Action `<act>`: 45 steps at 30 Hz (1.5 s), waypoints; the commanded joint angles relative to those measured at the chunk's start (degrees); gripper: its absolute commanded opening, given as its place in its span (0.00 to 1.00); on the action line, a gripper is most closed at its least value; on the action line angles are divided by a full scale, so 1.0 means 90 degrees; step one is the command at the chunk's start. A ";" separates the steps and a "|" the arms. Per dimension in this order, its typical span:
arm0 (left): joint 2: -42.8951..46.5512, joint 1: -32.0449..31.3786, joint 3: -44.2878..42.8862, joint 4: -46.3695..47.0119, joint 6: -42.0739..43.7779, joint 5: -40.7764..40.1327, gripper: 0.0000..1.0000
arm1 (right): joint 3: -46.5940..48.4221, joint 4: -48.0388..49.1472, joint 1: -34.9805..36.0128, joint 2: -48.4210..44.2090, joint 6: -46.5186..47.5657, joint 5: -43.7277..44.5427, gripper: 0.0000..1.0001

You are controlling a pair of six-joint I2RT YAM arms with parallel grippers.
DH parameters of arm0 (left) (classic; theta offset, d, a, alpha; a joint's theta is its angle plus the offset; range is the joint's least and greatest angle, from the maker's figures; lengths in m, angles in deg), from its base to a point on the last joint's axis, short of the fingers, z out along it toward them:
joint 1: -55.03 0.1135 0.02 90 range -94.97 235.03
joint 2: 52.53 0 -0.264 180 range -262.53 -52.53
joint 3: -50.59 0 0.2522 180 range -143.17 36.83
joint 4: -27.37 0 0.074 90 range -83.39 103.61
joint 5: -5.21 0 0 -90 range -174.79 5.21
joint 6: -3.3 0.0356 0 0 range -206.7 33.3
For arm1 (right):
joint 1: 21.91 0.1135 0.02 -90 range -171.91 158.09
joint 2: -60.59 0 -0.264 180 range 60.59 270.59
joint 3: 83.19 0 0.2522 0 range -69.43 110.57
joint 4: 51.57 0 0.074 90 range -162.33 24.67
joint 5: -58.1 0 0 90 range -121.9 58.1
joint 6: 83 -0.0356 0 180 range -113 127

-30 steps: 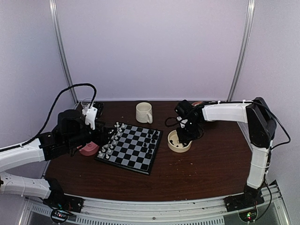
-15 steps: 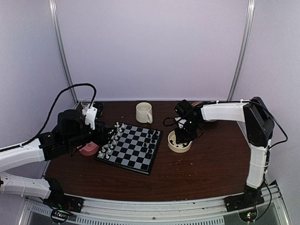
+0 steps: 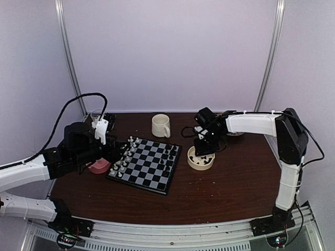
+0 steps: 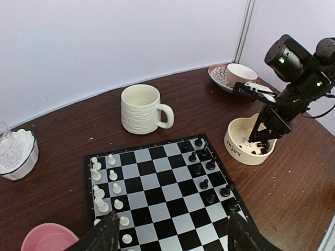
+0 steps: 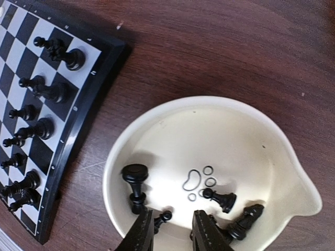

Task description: Set up the chess pieces on the board

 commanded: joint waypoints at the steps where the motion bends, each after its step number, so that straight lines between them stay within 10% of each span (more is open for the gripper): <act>1: 0.0148 -0.0032 -0.0112 0.0186 0.0094 -0.0049 0.71 | 0.0424 -0.0856 0.0012 -0.0070 -0.0049 0.0988 0.28; 16: 0.0090 -0.0051 -0.0110 0.0223 0.0060 0.0010 0.71 | 0.1605 -0.2707 0.0483 0.0594 0.2037 0.2791 0.34; 34: 0.0110 -0.0051 -0.0061 0.0246 0.0065 -0.0035 0.71 | -0.0521 0.1645 -0.0151 -0.2006 0.3705 -0.0304 0.47; 37: 0.0127 -0.0060 -0.0057 0.0240 0.0062 -0.0049 0.71 | -0.0546 0.1397 -0.0151 -0.2073 0.4429 -0.0391 0.36; 40: 0.0140 -0.0061 -0.0057 0.0235 0.0073 -0.0054 0.71 | -0.0268 0.0530 -0.0151 -0.1815 0.5335 -0.0713 0.03; 43: 0.0145 -0.0061 -0.0056 0.0235 0.0075 -0.0057 0.71 | 0.0724 -0.1010 -0.0273 -0.1208 0.5736 -0.1223 0.25; 45: 0.0144 -0.0061 -0.0047 0.0235 0.0076 -0.0085 0.71 | 0.1261 -0.1615 -0.0443 -0.0883 0.6018 -0.1844 0.63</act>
